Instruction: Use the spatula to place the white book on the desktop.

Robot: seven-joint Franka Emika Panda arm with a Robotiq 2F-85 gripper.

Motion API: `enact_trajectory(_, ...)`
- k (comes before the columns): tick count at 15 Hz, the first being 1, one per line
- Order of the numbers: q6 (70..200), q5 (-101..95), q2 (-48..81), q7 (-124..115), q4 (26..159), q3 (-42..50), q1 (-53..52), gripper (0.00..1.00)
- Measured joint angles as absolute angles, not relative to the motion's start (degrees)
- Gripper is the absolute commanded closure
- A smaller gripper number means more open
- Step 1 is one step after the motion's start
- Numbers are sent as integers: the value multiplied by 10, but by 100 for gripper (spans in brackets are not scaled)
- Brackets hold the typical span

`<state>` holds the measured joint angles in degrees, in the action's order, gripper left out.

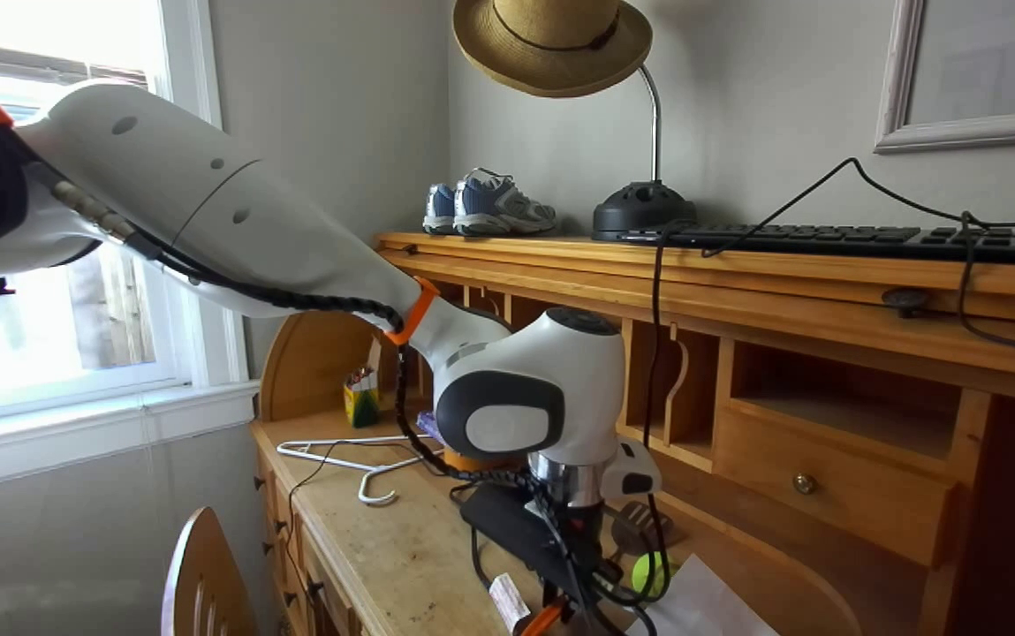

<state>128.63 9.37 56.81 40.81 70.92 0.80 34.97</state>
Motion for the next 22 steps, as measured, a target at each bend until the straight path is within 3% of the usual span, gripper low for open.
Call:
enact_trajectory(11,1289,95,468,408,810,14,354,94)
enact_trajectory(22,1340,95,491,397,830,13,346,94)
